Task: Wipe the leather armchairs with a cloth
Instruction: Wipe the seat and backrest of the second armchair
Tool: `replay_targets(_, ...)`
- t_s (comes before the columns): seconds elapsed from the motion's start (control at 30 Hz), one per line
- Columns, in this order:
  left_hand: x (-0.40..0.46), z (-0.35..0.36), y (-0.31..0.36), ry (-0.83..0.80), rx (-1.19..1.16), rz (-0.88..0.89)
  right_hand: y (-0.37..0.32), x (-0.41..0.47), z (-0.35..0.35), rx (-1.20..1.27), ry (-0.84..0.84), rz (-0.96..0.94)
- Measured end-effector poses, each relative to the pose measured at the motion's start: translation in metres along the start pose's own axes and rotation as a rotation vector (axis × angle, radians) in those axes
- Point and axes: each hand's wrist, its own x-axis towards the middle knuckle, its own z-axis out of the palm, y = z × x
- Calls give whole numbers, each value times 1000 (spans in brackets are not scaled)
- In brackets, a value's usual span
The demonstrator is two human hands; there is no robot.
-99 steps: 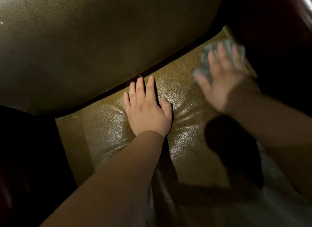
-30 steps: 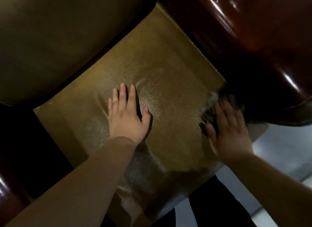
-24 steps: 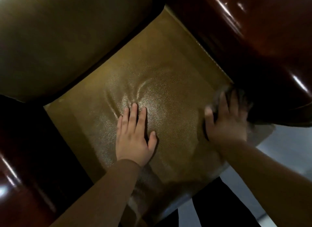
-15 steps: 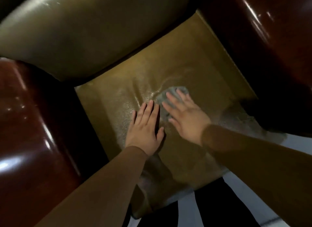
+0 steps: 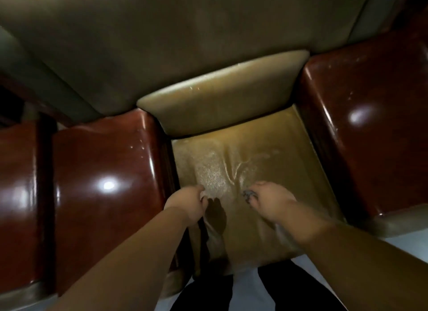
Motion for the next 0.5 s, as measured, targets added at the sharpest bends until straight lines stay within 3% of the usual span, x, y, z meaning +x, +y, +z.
replay_targets(0.23,-65,-105,23,178,-127,53,-51,-52,-133,97,234,-5)
replay_targets(0.5,-116,-206,55,344,-109,89,-83,-103,-225,102,410,-99)
